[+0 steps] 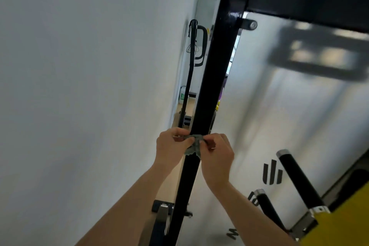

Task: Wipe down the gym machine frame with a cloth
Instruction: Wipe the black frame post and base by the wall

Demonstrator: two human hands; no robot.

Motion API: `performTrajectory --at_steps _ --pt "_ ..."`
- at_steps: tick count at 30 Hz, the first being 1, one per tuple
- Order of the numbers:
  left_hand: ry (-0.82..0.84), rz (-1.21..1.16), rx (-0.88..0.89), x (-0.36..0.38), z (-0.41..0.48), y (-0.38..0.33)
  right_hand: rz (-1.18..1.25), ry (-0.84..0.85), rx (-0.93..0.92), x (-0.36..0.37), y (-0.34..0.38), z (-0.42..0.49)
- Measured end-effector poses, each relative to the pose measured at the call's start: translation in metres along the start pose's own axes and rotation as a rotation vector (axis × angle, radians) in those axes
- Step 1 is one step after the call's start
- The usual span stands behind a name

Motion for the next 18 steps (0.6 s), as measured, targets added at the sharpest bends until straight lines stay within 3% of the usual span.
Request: performTrajectory --at_steps 11,18 --pt "-0.008 0.059 0.119 -0.016 0.014 -0.102 -0.021 -0.001 -0.018 -0.048 0.065 0.063" --pt "0.022 0.260 0.265 -0.021 0.023 -0.166 -0.032 0.017 -0.035 -0.077 0.096 0.106"
Point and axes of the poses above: each hand's wrist, its own z-axis towards the middle knuckle, its own x-axis out of the palm, y = z × x, the point moved 4 cm from there along z, towards the middle knuckle, and after that the axes turned 14 degrees about y, right-handed, at the moved point
